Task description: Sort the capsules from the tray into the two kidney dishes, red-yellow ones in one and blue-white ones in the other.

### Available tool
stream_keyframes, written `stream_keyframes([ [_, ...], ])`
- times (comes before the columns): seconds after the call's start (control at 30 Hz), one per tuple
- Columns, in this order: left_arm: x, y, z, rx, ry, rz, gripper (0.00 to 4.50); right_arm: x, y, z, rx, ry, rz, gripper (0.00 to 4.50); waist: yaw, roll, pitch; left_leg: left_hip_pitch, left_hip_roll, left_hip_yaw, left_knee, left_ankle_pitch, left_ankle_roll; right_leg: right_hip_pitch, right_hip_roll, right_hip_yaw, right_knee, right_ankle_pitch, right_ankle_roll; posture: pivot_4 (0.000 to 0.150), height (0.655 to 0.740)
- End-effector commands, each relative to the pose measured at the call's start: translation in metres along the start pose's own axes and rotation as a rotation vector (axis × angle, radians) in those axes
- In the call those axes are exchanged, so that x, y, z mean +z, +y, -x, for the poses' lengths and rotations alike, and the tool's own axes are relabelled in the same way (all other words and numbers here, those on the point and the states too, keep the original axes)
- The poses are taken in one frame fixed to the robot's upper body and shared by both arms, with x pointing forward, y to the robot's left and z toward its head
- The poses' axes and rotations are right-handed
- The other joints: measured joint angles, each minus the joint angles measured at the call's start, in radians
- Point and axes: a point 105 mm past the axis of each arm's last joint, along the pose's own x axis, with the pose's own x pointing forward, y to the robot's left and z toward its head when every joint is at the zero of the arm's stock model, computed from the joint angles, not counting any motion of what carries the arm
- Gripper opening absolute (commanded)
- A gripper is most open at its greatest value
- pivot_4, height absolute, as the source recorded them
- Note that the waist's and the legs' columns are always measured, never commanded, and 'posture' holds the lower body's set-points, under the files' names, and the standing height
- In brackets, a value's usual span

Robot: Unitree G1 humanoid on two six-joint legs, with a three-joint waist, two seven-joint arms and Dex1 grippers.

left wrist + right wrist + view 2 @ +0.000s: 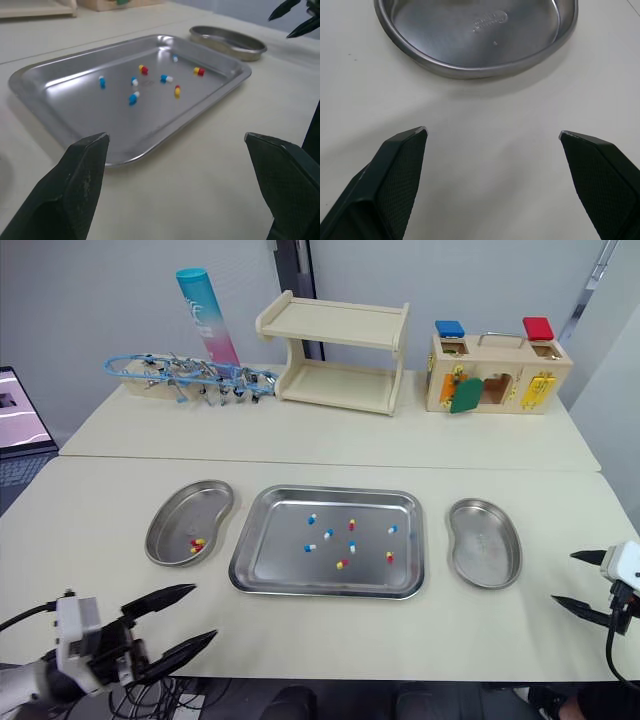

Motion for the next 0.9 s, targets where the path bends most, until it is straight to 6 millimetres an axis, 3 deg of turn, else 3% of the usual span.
stream_keyframes([
  [0.03, 0.005, -0.004, -0.010, -0.025, -0.036, -0.038, 4.48, 0.052, -0.003, -0.004, 0.063, -0.103, 0.118, 4.50, -0.006, 0.001, 0.000, 0.000, 0.000, 0.000, 0.000, 0.000, 0.000, 0.000, 0.000, 0.000, 0.000, 0.000, 0.000, 0.150, 0.7400],
  [0.17, 0.004, -0.007, -0.017, -0.035, -0.052, -0.040, 4.48, 0.113, 0.012, -0.029, 0.193, -0.235, 0.214, 4.50, -0.021, 0.003, 0.000, 0.001, 0.000, 0.000, 0.000, 0.000, 0.000, 0.001, 0.000, 0.000, 0.001, 0.000, 0.000, 0.150, 0.7400],
  [0.27, 0.003, -0.007, -0.017, -0.026, -0.055, -0.042, 4.48, 0.140, 0.024, -0.047, 0.255, -0.294, 0.237, 4.50, -0.016, 0.002, 0.000, 0.000, 0.001, -0.001, 0.000, 0.000, 0.000, 0.001, 0.001, -0.001, 0.000, 0.000, 0.000, 0.150, 0.7400],
  [0.5, -0.002, -0.005, -0.012, 0.018, -0.047, -0.049, 4.48, 0.211, 0.067, -0.117, 0.442, -0.434, 0.283, 4.50, -0.015, 0.001, 0.001, -0.001, 0.001, -0.002, 0.000, 0.000, 0.000, -0.001, 0.001, -0.002, 0.000, 0.000, 0.000, 0.150, 0.7400],
  [0.6, -0.007, -0.003, -0.006, 0.040, -0.042, -0.042, 4.50, 0.229, 0.079, -0.142, 0.459, -0.446, 0.317, 3.87, -0.013, 0.002, 0.001, -0.002, 0.001, -0.003, 0.000, 0.000, 0.000, -0.002, 0.001, -0.002, 0.001, 0.000, 0.000, 0.150, 0.7400],
  [0.7, -0.010, -0.003, -0.004, 0.046, -0.041, -0.042, 4.50, 0.244, 0.093, -0.162, 0.484, -0.442, 0.343, 2.87, -0.006, 0.001, 0.001, -0.002, 0.000, -0.003, 0.000, 0.000, 0.000, -0.003, 0.000, -0.003, 0.001, 0.000, 0.000, 0.150, 0.7400],
  [0.9, -0.011, -0.003, -0.004, 0.055, -0.045, -0.053, 4.50, 0.268, 0.113, -0.206, 0.491, -0.392, 0.367, 2.87, -0.007, 0.002, 0.001, -0.002, 0.001, -0.004, 0.000, 0.000, 0.000, -0.003, 0.001, -0.003, 0.002, 0.001, -0.001, 0.150, 0.7400],
])
